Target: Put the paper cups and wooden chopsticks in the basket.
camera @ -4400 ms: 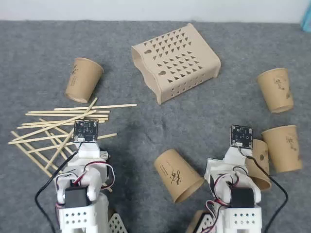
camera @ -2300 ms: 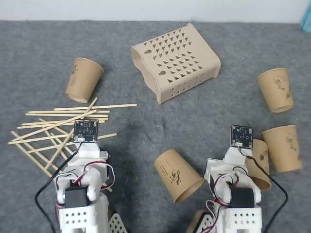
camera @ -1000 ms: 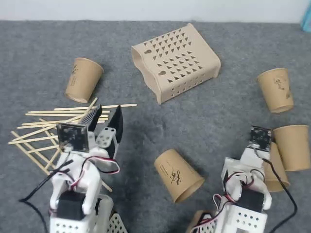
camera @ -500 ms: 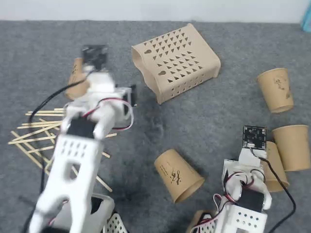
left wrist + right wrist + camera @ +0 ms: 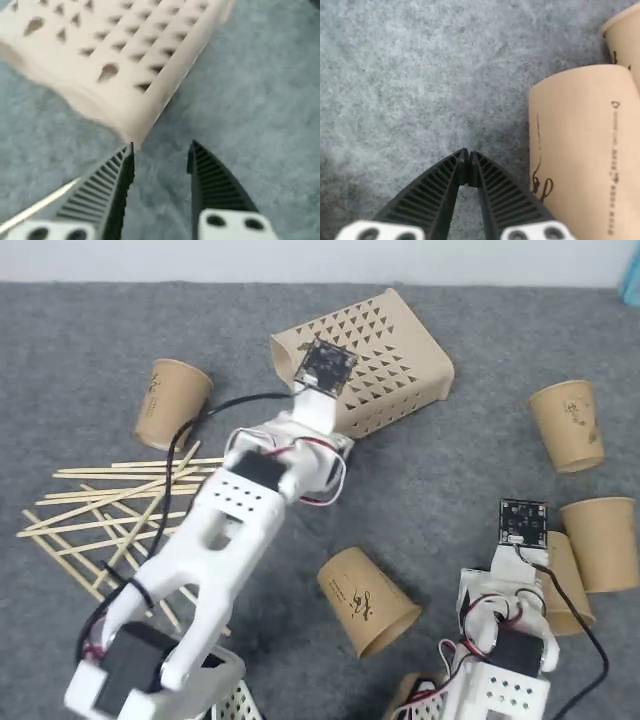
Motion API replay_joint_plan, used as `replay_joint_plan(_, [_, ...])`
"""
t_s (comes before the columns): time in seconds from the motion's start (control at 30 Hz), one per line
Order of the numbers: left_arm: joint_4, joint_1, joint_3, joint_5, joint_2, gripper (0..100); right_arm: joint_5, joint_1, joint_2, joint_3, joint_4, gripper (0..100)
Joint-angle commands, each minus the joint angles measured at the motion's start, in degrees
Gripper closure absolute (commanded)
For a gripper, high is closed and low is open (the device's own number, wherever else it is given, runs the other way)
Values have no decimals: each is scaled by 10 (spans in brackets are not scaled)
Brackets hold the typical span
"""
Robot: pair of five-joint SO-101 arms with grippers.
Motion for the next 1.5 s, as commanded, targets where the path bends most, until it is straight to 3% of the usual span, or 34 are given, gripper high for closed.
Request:
replay_joint_plan(0.0, [-105,18,21,-7,2,829,11,6,-12,-3,2,990])
replay_joint_plan(0.2, [-327,14,124,-10,3,829,11,6,-12,-3,2,990])
replay_joint_plan(0.5, [-305,-37,141,-42,11,829,11,6,-12,-3,2,990])
replay_joint_plan(0.87, [-525,-37,26,-40,288,834,12,44,-12,-4,2,990])
replay_joint_plan(1.17, [-530,15,-43,-40,304,836,12,44,-12,-4,1,990])
replay_joint_plan(1.33, [-530,19,-120,-40,331,993,12,45,-12,-4,1,990])
replay_joint_plan(1.47, [-529,14,-204,-40,403,988,12,45,-12,-4,1,990])
